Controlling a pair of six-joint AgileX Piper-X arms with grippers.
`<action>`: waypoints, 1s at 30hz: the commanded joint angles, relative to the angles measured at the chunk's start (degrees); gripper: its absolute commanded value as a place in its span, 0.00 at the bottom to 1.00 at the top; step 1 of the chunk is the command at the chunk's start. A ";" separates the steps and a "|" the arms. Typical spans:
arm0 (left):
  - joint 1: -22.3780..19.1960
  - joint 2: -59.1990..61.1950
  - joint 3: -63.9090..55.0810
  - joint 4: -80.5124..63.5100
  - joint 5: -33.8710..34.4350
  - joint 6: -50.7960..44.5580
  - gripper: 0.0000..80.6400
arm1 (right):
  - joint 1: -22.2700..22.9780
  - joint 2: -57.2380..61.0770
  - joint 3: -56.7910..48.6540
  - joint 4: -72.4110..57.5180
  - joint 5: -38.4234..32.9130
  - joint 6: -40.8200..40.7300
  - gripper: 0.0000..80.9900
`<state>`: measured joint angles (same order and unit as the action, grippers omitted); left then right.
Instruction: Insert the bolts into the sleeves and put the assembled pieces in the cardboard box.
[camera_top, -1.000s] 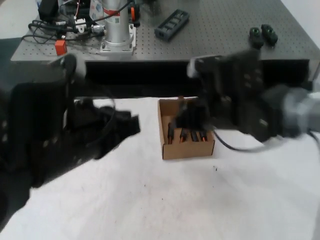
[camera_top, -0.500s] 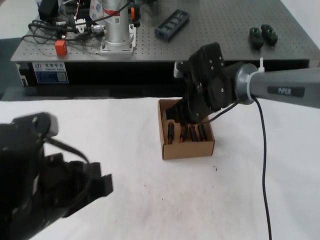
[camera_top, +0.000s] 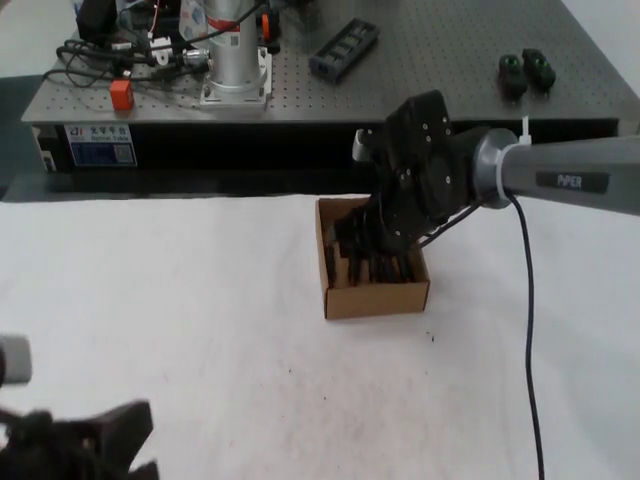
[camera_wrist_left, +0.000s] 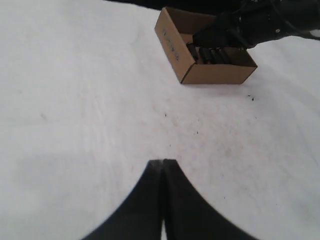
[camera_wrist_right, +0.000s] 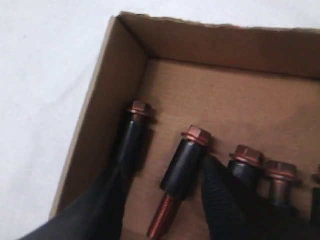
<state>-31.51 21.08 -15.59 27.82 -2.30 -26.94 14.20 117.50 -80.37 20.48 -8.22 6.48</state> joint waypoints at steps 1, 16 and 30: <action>0.17 -3.18 1.47 1.57 1.14 -2.36 0.01 | -0.38 -7.03 2.30 0.83 -5.08 0.24 0.33; 0.17 -15.15 7.15 2.54 6.38 -4.37 0.01 | -0.38 -67.82 51.24 -10.55 -1.59 -3.07 0.30; 0.17 -15.36 7.92 5.26 9.88 0.15 0.01 | -0.38 -107.84 76.45 1.29 0.24 -0.93 0.30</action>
<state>-31.51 6.14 -7.91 33.36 6.60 -29.19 14.15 11.24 -4.39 20.33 -7.76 5.21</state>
